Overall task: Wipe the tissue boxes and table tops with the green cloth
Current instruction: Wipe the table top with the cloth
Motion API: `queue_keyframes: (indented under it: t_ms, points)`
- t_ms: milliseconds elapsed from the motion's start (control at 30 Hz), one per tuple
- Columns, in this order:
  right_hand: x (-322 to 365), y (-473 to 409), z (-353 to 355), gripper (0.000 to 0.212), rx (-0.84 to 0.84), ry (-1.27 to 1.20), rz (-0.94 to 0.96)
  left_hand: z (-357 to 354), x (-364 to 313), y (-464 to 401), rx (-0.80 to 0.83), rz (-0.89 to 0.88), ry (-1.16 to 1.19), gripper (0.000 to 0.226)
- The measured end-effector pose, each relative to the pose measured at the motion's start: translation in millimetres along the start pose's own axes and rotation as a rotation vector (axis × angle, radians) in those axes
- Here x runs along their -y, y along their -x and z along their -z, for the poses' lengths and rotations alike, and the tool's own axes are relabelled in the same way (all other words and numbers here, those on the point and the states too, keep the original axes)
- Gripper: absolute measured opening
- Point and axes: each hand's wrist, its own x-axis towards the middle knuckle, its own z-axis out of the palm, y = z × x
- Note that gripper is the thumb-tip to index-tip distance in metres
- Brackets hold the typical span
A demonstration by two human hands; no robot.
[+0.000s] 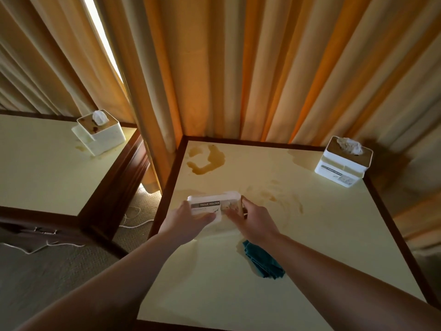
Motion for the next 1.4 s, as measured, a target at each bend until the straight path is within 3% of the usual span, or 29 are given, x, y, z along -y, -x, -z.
queue_keyframes:
  t_ms: [100, 167, 233, 400, 467, 567, 733, 933, 1133, 1400]
  points:
    - [2.4, -5.0, 3.6, 0.061, -0.045, -0.029, 0.025, 5.1, -6.8, -4.3, -0.042, -0.045, 0.045, 0.076]
    - [2.4, -11.1, 10.2, 0.077, -0.077, -0.026, 0.044, 9.4, -13.9, -10.5, -0.055, -0.122, 0.097, 0.072]
    - [1.8, -18.2, 19.1, 0.098, -0.105, -0.012, 0.032, 13.4, -23.8, -18.7, -0.068, -0.185, 0.122, 0.074]
    - [1.9, -34.9, 51.1, 0.116, -0.144, -0.044, -0.054, 8.0, -58.8, -58.6, -0.084, -0.232, 0.139, 0.084]
    - [-4.7, -46.2, 64.7, 0.114, -0.160, -0.077, -0.074, -0.4, -75.3, -79.5, -0.092, -0.205, 0.120, 0.082]
    - [-26.2, -75.7, 79.7, 0.090, -0.193, -0.067, -0.101, -17.9, -97.0, -111.6, -0.096, -0.185, 0.129, 0.081]
    - [-73.4, -130.4, 95.3, 0.071, -0.235, -0.052, -0.144, -49.2, -127.8, -162.4, -0.099, -0.174, 0.172, 0.093]
    - [-113.5, -177.1, 106.9, 0.080, -0.258, -0.072, -0.213, -76.8, -153.7, -211.2, -0.028, -0.217, 0.229, 0.104]
    - [-133.7, -197.2, 102.9, 0.072, -0.222, -0.060, -0.266, -92.6, -155.6, -237.3, 0.029, -0.215, 0.328, 0.097]
    - [-142.5, -189.2, 95.1, 0.103, -0.120, -0.121, -0.376, -101.1, -136.9, -242.8, 0.089, -0.190, 0.167, 0.108]
